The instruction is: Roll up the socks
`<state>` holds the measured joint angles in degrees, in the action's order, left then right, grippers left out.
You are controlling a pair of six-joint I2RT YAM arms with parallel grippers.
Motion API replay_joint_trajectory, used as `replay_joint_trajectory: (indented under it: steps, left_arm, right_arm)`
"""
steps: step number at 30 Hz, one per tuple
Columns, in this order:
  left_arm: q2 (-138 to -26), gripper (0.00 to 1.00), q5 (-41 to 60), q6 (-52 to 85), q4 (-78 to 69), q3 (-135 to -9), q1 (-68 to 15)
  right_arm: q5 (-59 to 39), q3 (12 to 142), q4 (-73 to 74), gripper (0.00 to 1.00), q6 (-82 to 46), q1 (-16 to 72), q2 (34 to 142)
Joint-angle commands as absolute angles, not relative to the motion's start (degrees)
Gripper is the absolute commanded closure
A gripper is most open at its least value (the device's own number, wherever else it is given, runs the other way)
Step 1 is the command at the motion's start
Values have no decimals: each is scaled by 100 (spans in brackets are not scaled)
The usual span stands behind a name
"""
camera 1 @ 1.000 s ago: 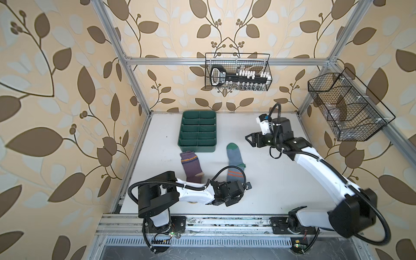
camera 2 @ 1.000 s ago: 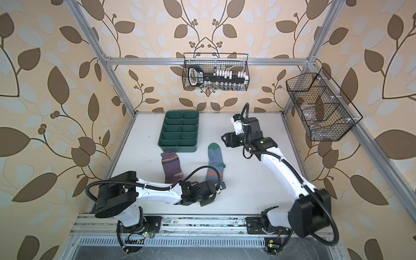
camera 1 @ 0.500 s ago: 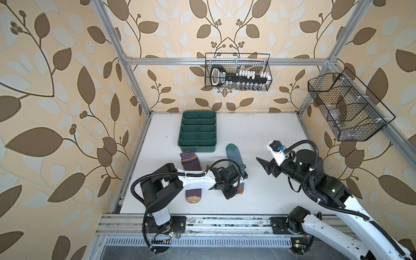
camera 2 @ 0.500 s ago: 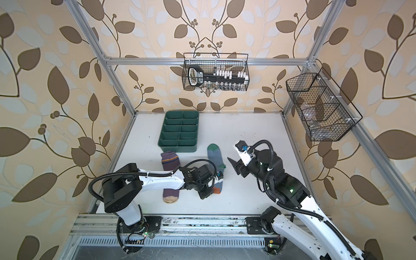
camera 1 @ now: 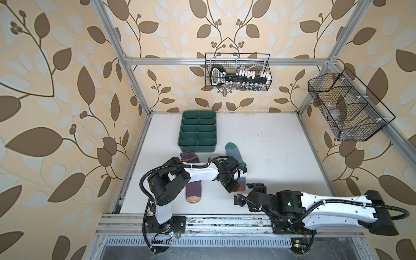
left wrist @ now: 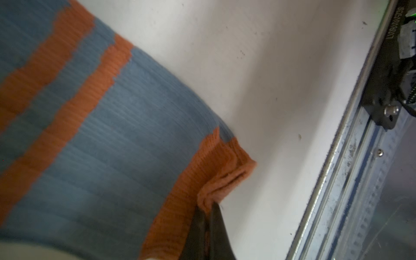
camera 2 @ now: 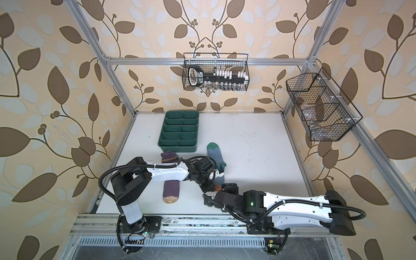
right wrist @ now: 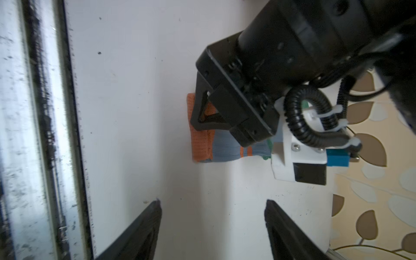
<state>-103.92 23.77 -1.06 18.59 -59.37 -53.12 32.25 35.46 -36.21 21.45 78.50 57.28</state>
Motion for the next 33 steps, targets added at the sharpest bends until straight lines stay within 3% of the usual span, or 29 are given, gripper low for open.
replay_joint_trajectory:
  steps: [1,7,25,30,33]
  left_arm:
    - [-10576,100,2461,-157,2285,-6072,-5223]
    - [-10788,100,2723,-225,2506,-6247,-5142]
    - [-10857,100,2963,-228,2564,-6301,-5106]
    - [-10833,100,3032,-246,2598,-6304,-5106]
    - [-10829,100,3041,-264,2627,-6313,-5106]
  right_arm:
    - [3595,3302,-2672,26,2562,7894,6043]
    - [3475,3049,-1588,28,3105,7679,6755]
    - [2774,2938,-606,34,3595,6819,7877]
    - [2640,2957,-412,45,3688,6635,8155]
    - [2493,3054,-505,60,3700,6553,8318]
